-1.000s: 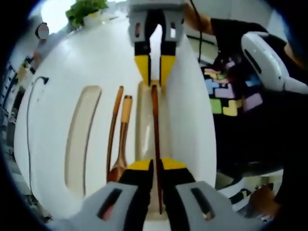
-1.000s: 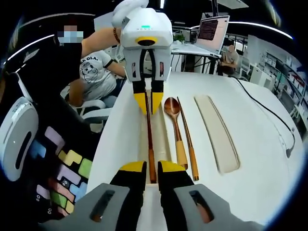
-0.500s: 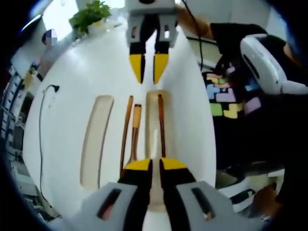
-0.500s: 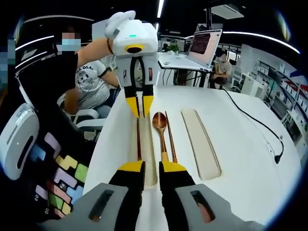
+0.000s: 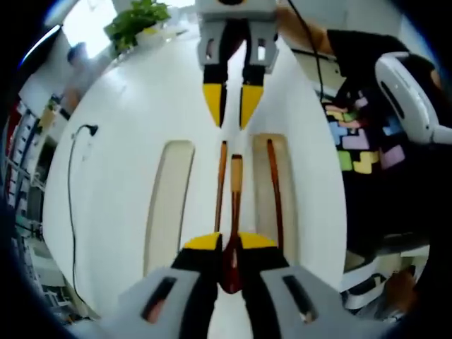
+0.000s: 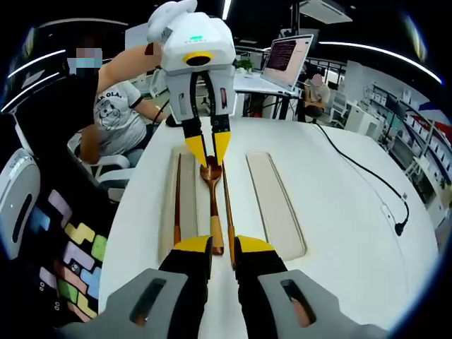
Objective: Arrange the utensils inside the cutlery case until each visible utensil rests in its matching compartment.
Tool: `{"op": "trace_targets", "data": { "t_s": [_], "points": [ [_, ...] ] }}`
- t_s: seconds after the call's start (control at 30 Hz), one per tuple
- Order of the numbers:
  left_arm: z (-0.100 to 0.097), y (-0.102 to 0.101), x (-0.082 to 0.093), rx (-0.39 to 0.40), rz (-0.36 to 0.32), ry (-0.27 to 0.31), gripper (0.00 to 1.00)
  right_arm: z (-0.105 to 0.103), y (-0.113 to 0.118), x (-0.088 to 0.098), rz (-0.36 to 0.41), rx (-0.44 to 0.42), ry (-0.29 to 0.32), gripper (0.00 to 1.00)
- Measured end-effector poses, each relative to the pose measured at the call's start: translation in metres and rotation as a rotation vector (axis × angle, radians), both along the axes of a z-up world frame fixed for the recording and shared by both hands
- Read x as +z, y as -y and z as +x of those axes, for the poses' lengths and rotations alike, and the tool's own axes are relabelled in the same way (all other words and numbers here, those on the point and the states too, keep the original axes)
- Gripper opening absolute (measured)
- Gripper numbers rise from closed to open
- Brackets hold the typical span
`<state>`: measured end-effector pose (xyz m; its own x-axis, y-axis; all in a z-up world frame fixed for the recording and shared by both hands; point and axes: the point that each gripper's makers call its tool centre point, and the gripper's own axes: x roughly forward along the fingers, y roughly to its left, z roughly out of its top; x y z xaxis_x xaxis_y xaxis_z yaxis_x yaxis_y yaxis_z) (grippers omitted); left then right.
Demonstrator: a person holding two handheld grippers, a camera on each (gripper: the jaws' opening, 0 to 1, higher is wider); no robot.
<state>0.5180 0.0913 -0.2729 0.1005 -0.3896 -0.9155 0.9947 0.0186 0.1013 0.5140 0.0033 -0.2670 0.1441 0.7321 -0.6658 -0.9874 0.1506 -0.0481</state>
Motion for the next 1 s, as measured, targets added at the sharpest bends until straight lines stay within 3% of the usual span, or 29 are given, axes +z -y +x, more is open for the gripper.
{"op": "trace_targets", "data": {
  "t_s": [0.43, 1.0],
  "points": [
    [0.012, 0.009, -0.029, -0.041, 0.059, -0.03, 0.11, 0.012, -0.001, -0.019, -0.013, -0.014, -0.039, 0.13],
    [0.015, 0.007, -0.044, -0.041, 0.111, -0.067, 0.11, 0.012, 0.002, -0.048, -0.15, 0.026, -0.047, 0.13]
  ]
}}
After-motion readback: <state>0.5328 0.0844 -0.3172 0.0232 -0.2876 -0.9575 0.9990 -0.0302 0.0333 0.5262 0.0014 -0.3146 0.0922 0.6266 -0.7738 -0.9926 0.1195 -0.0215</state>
